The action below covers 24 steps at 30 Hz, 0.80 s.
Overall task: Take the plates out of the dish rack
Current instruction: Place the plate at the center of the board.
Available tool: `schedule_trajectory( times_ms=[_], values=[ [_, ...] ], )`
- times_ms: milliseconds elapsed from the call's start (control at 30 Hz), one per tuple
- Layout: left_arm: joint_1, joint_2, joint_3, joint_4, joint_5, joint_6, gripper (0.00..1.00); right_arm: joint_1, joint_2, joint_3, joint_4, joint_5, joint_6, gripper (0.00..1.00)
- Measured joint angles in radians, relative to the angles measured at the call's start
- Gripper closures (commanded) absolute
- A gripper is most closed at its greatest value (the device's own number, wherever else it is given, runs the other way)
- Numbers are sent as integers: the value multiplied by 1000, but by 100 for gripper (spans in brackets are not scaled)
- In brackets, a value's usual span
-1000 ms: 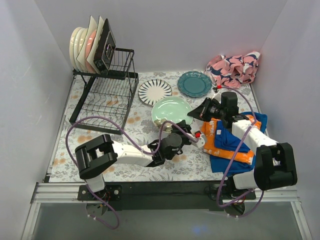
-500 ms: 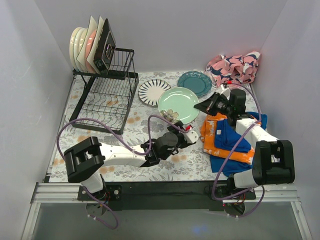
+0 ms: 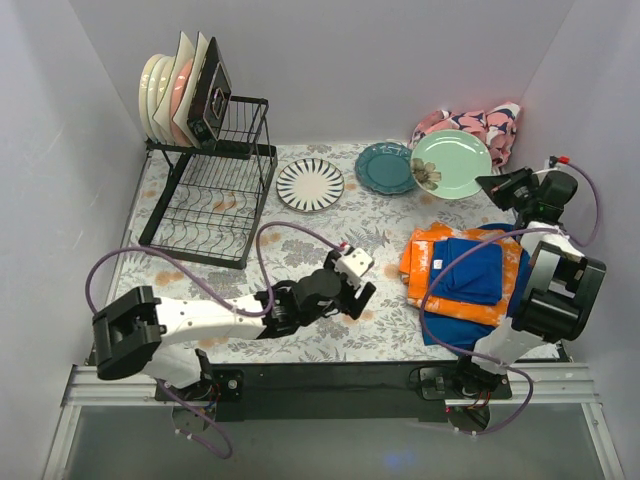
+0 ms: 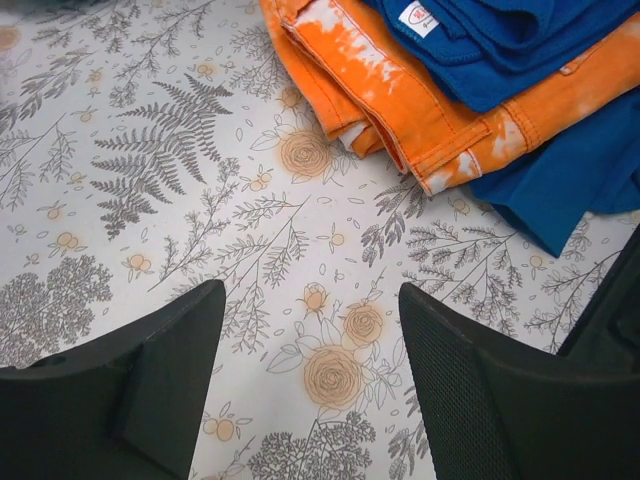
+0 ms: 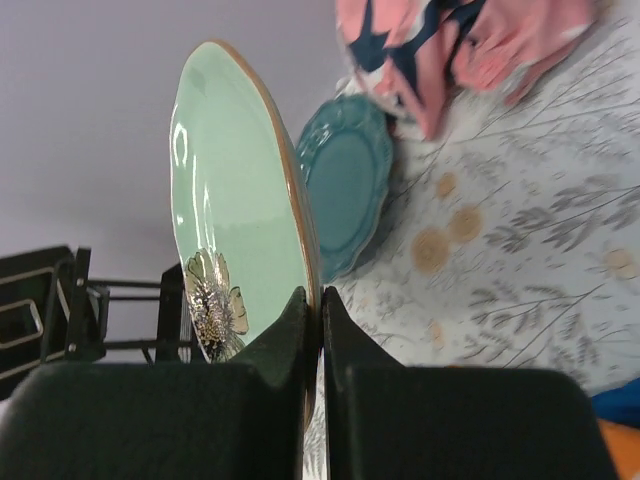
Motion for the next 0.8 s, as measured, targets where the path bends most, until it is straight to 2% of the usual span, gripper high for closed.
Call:
schedule_trajectory(
  times_ms=[167, 300, 433, 800],
  values=[
    [0, -148, -121, 59, -29, -42, 31, -68, 138, 84, 10, 32, -11, 99],
    [0, -245, -225, 104, -79, -48, 31, -73, 234, 143, 2, 60, -31, 99],
    [0, -304, -257, 128, -108, -52, 31, -72, 278, 159, -2, 85, -48, 99],
    [0, -322, -264, 168, -130, -60, 30, -58, 338, 153, 0, 171, -79, 99]
  ],
)
